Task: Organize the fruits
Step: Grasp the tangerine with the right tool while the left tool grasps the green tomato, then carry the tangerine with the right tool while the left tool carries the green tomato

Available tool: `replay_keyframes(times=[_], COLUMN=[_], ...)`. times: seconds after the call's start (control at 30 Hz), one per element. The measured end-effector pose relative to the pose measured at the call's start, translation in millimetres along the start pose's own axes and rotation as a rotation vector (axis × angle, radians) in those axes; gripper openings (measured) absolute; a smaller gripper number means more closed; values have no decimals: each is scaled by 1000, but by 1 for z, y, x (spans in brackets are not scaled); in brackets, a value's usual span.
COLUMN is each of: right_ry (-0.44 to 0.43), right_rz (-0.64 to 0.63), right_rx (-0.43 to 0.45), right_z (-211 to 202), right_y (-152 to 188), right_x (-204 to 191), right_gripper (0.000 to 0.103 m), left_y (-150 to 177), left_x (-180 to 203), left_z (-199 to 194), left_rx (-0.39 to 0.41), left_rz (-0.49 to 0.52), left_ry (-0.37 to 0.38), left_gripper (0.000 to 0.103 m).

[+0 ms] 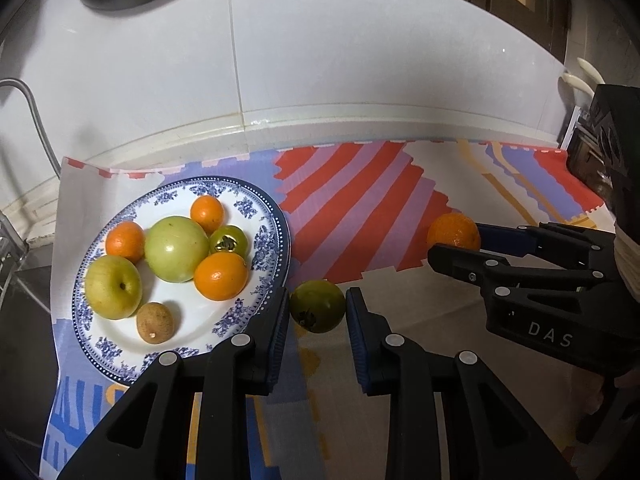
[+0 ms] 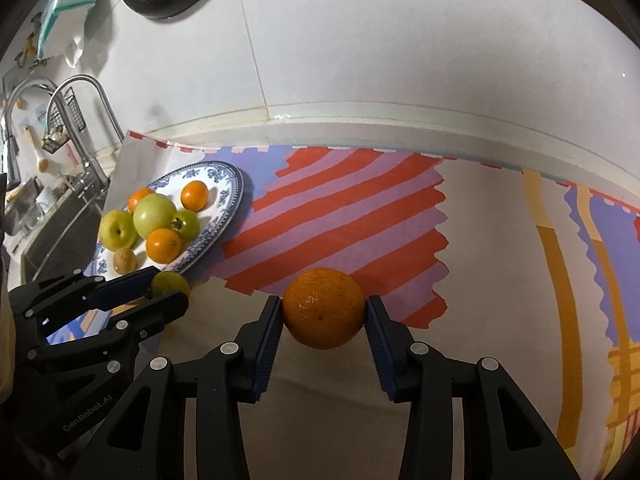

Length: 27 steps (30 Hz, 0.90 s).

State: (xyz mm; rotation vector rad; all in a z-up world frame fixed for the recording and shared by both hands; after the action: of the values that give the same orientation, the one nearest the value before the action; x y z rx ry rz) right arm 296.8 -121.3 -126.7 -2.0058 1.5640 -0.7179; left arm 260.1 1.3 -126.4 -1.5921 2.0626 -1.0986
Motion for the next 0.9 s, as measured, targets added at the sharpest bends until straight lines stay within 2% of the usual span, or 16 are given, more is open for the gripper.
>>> replay_keyframes(times=[0.5, 0.9], right_ry=[-28, -64], right_rz=[-22, -41], right_rx=[97, 176], right_z=[-56, -100], right_y=[-10, -20], right_x=[-18, -42], right_gripper=[43, 43], left_y=[-1, -2], left_x=[9, 4], left_z=[-56, -108], left_rx=[106, 210], left_rz=[-1, 15], left_ry=[-27, -77], left_gripper=[29, 29])
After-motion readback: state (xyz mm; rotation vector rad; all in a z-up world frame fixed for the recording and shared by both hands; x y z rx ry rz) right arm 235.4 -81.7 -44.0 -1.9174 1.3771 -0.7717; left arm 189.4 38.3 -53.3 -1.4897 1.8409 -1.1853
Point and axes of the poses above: each gripper's, at about its wrist camera, not at the fingertips, and z roughly the way its jaws point, x to its right, y to its underside, the point moved 5 cm from there along z, roughly the way its jaws point, and after that the axes turned 15 degrees about y, right-handed, at the moved point
